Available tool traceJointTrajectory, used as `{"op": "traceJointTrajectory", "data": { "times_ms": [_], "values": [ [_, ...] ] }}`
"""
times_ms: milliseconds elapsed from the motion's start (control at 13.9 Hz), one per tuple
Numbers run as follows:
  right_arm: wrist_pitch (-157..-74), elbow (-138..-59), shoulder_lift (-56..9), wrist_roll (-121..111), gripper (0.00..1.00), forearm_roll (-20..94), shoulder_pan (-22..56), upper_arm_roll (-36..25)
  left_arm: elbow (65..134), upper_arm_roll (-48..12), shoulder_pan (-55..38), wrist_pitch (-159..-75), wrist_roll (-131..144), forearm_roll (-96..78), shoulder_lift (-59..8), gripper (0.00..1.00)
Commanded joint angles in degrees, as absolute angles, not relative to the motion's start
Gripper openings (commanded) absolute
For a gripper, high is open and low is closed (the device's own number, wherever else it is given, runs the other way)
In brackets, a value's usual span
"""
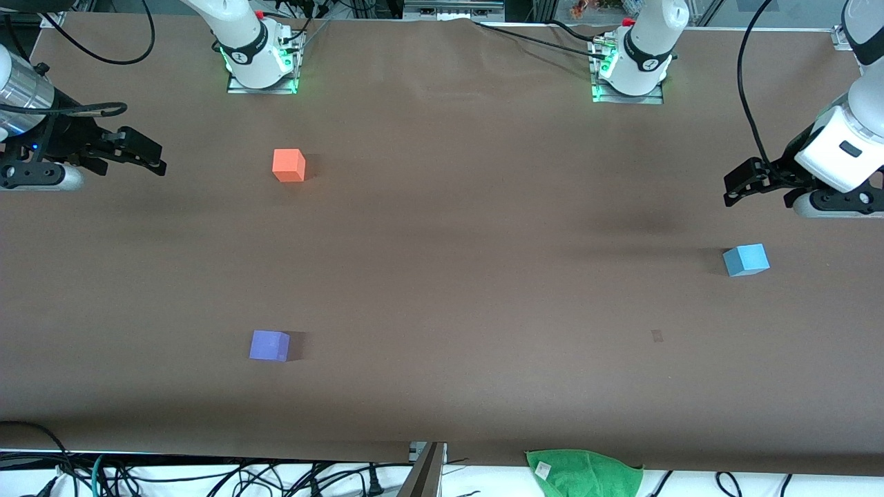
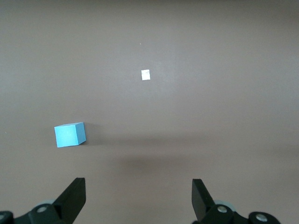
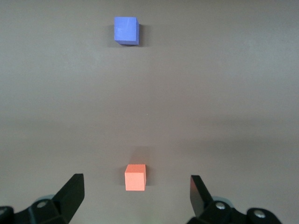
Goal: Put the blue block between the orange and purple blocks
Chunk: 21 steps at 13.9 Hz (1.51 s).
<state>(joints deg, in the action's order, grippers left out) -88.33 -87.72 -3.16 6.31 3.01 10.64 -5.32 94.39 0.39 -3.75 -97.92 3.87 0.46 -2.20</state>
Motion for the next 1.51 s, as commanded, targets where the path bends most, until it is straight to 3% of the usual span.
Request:
{"op": "traceJointTrajectory", "data": {
  "times_ms": [0,1436],
  "values": [
    [-88.42,-88.24,-2.2,5.54,1.0,2.28,10.63,-5.27,95.71,-0.88,-2.64,-98.7,4.39,1.58,-0.88,1.0],
    [-88.42,-88.24,-2.2,5.63,1.0,2.46,10.63,-5.1,94.31,-0.44,-1.85,-97.38,4.13,3.08,-2.72,1.0]
  ]
}}
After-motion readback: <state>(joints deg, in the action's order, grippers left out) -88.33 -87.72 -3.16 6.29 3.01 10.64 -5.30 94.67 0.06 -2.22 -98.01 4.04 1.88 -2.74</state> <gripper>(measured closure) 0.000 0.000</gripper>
